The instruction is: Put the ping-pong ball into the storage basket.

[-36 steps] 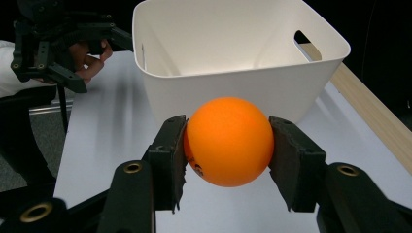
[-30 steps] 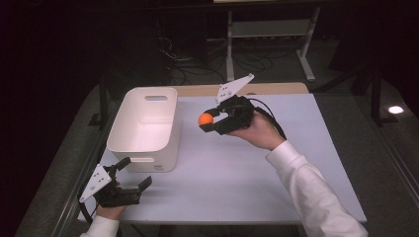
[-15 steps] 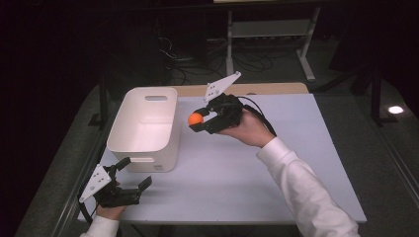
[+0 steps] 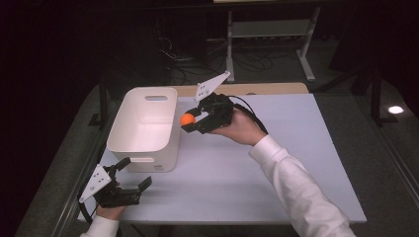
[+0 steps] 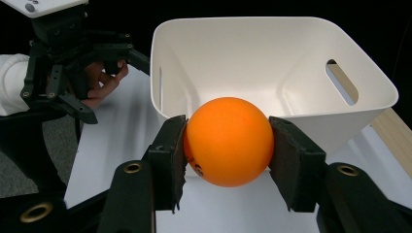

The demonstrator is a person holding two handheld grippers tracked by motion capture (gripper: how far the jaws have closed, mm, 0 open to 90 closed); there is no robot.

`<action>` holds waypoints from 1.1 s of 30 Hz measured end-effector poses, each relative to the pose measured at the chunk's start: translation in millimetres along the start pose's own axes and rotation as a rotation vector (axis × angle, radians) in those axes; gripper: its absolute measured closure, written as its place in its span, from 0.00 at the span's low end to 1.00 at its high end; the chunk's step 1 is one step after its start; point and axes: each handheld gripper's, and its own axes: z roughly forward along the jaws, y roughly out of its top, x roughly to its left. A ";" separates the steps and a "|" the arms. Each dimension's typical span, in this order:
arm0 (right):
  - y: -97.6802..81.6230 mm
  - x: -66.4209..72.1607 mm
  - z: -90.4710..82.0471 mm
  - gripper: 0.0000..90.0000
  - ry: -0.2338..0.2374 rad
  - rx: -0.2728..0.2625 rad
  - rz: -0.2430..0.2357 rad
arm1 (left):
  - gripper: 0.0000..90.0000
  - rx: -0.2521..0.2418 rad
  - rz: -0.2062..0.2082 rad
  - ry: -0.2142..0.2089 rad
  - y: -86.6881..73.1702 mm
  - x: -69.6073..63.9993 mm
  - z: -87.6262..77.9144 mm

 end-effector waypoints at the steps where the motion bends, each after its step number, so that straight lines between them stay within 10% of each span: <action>1: 0.3 -1.1 1.7 0.55 -0.002 -0.003 -0.014 | 0.00 -0.004 -0.002 -0.001 -0.1 -0.3 0.1; 33: 21.6 0.6 40.4 0.55 0.072 -0.015 -0.001 | 0.00 -0.003 0.006 -0.002 0.2 -0.9 -2.0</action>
